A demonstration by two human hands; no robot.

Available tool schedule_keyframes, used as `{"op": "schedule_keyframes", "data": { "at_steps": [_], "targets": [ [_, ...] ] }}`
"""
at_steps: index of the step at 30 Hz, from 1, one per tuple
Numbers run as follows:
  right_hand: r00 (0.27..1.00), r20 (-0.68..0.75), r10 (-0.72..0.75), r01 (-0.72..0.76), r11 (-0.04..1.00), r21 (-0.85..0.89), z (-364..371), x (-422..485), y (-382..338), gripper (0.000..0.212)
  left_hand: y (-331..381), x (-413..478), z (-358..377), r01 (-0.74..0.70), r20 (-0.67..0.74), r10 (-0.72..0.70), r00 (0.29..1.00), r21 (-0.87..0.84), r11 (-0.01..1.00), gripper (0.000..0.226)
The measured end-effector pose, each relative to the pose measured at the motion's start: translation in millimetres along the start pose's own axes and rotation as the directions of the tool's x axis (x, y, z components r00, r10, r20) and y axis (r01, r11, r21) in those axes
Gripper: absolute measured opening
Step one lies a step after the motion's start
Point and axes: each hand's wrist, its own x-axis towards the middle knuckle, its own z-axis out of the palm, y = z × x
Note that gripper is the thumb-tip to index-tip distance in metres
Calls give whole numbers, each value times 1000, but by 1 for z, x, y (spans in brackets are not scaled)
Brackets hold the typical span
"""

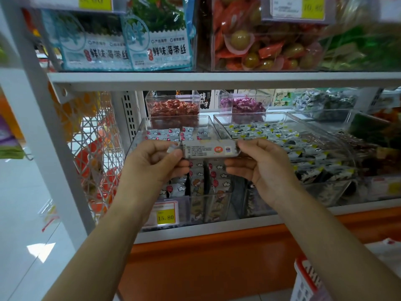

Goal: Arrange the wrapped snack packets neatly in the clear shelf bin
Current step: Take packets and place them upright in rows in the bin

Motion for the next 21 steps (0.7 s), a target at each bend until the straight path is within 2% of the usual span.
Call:
{"op": "schedule_keyframes", "data": {
  "at_steps": [6,9,13,15,18,21],
  "targets": [
    [1000,19,17,-18,999,49,0,0,3,15,-1,1,0,24,-35,-29,999,-131,991,10],
    [997,36,-64,65,998,-17,-1,1,4,14,1,1,2,57,-49,-68,996,-194,979,14],
    [980,78,-181,192,965,-180,-2,1,4,14,4,4,1,204,-15,-226,974,-372,905,13],
    [966,121,-230,254,934,-251,-1,0,3,18,5,4,-1,251,18,-263,965,-359,899,22],
    [944,201,-260,313,898,-308,2,-3,3,22,5,3,-2,243,46,-240,970,-267,932,24],
    [950,211,-229,278,931,-239,3,-2,6,22,3,3,-3,219,34,-217,976,-223,950,17]
  ]
}}
